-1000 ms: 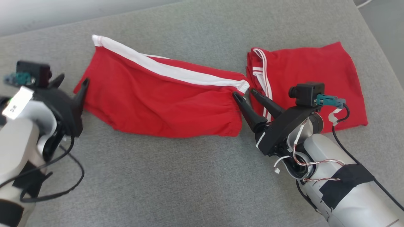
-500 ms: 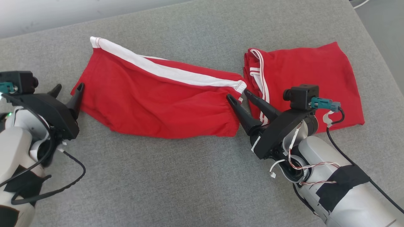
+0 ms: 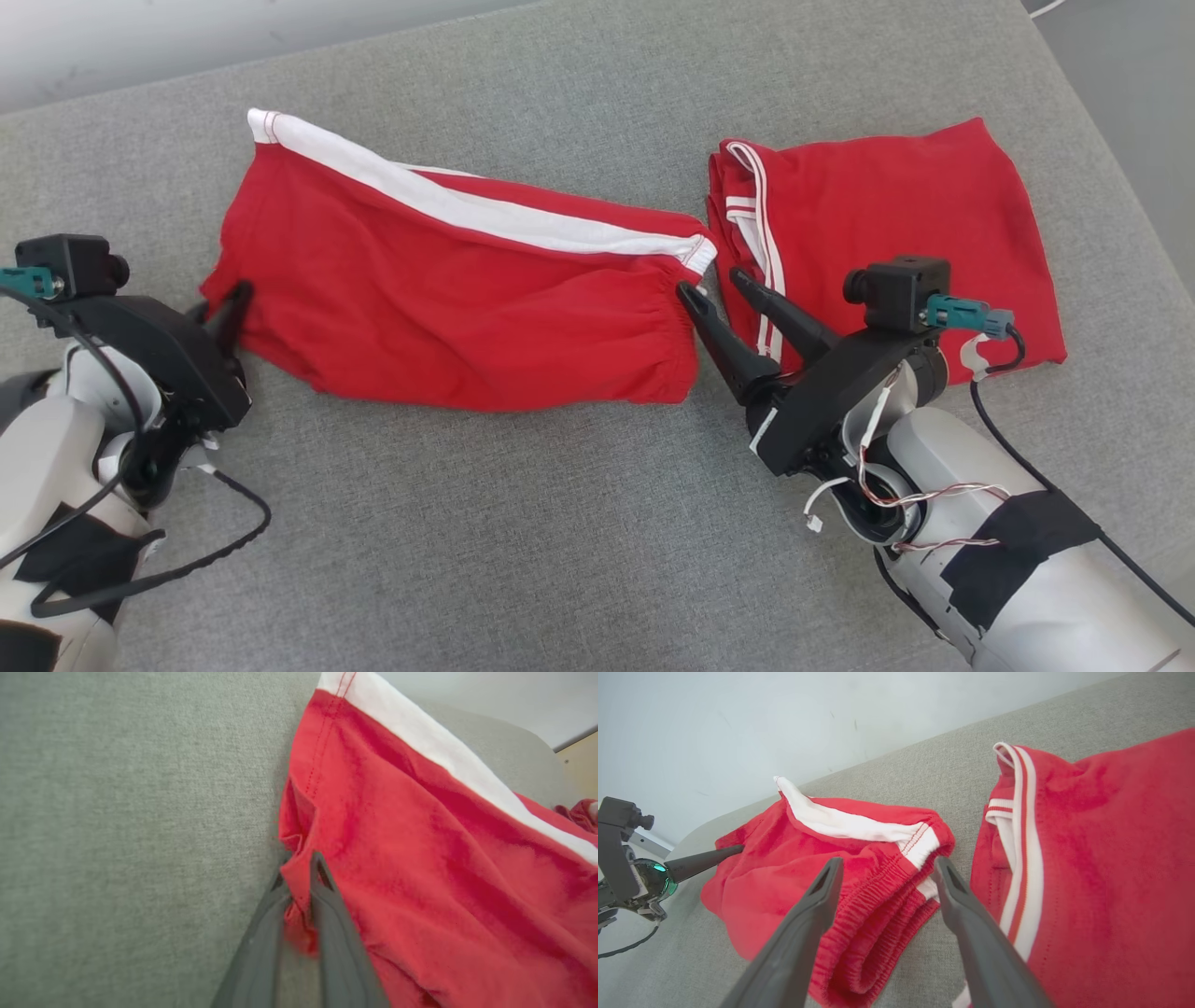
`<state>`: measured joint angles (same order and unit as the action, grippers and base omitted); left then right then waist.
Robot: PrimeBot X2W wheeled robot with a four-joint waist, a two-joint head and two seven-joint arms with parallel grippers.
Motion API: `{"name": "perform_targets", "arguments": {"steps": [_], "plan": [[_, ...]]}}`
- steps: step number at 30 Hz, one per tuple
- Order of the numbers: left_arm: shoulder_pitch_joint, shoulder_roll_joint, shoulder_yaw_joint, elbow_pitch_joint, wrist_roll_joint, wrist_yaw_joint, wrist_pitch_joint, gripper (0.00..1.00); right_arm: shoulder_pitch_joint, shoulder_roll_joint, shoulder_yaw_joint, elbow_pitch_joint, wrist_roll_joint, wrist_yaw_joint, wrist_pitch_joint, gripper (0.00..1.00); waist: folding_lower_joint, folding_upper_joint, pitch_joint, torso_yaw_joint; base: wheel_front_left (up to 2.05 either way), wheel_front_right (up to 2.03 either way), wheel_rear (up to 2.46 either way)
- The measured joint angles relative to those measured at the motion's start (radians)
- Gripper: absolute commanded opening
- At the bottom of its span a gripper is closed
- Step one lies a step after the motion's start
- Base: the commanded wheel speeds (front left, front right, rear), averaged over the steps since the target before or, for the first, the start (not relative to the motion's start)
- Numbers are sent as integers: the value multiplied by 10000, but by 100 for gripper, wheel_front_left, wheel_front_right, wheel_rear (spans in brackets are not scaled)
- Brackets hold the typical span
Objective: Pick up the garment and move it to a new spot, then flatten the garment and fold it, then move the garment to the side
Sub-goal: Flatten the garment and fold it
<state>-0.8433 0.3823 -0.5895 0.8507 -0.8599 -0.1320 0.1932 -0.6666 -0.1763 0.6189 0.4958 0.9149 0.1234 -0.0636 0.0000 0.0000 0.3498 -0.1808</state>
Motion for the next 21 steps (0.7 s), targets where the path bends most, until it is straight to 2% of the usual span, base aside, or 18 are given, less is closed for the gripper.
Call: {"name": "perform_targets", "arguments": {"steps": [3,8,21], "plan": [[44,-15,23,-81,-420,0,100,0,-1,-77,27,10,2,0,-96,100,0,0,8,6,0,0,0],[199,-8,-128,-397,-504,0,151,0,0,-203,42,194,92,0,-261,100,0,0,-78,118,0,0,0],[1384,-232,-779,-995,-518,0,-721,0,263,-418,228,468,272,0,-527,100,0,0,-718,730,0,0,0]]}}
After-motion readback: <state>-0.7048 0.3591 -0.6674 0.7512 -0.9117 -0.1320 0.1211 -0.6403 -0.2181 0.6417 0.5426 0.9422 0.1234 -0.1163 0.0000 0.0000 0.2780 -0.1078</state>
